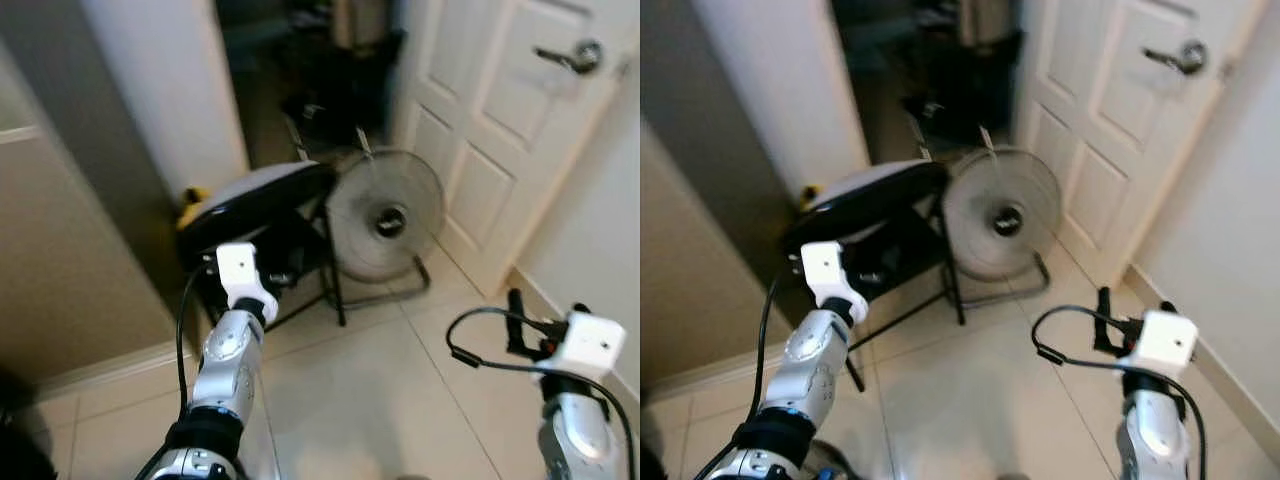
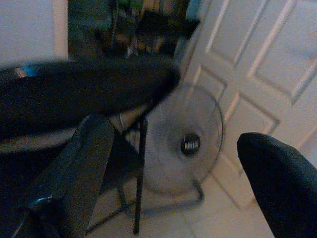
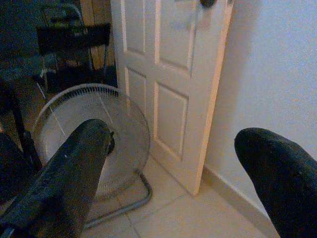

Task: Clean up the room

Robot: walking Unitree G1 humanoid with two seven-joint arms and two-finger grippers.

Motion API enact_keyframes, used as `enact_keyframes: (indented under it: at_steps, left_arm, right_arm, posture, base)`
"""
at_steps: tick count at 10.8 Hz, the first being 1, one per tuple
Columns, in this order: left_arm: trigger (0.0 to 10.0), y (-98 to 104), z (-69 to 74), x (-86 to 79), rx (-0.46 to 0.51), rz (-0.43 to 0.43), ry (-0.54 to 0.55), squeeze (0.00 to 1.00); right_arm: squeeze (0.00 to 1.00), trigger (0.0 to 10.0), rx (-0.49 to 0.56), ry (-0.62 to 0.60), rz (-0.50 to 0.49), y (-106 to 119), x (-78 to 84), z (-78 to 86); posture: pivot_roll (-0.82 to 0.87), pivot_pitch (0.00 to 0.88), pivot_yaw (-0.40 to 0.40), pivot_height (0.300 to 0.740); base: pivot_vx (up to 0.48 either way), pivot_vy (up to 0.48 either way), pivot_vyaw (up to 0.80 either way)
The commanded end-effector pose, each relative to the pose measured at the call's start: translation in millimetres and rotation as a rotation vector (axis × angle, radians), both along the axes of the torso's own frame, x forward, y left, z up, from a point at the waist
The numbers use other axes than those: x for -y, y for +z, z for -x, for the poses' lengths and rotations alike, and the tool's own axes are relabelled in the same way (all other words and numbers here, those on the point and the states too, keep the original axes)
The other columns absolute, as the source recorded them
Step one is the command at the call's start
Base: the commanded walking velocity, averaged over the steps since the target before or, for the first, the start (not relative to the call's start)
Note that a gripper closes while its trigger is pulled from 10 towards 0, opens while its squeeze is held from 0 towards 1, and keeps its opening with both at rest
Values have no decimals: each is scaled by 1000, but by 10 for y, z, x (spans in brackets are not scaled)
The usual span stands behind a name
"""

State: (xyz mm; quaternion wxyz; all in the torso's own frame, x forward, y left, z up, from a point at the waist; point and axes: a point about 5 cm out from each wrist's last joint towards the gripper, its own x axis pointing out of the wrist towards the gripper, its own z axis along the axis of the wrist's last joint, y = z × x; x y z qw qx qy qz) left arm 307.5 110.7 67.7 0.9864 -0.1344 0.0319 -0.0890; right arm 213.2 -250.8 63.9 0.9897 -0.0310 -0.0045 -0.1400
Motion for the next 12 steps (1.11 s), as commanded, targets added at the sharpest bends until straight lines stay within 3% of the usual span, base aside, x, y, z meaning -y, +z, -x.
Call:
enact_keyframes:
  at_steps: [1,5,9,12]
  left_arm:
    - [10000,60,-21,56,26,-14,-29,0]
    - [10000,47,8,172,29,-33,-121,0]
    - [10000,42,26,265,35,-63,-206,0]
    - [10000,16,28,254,12,-16,-167,0]
  right_arm:
    - [0,10000,28,-6,17,68,11,-3]
    - [0,10000,-14,9,16,4,-77,-69]
    - [0,10000,-24,39,29,2,-96,-67]
    - [0,10000,-38,42,31,-22,-81,-33]
  posture:
    - [-302,0,75,736]
    - [-278,0,77,736]
    - [-283,0,72,736]
    - [-283,0,65,736]
  base:
    - [0,0,0]
    - [0,0,0]
    - [0,-473,0]
    - [125,-398,0]
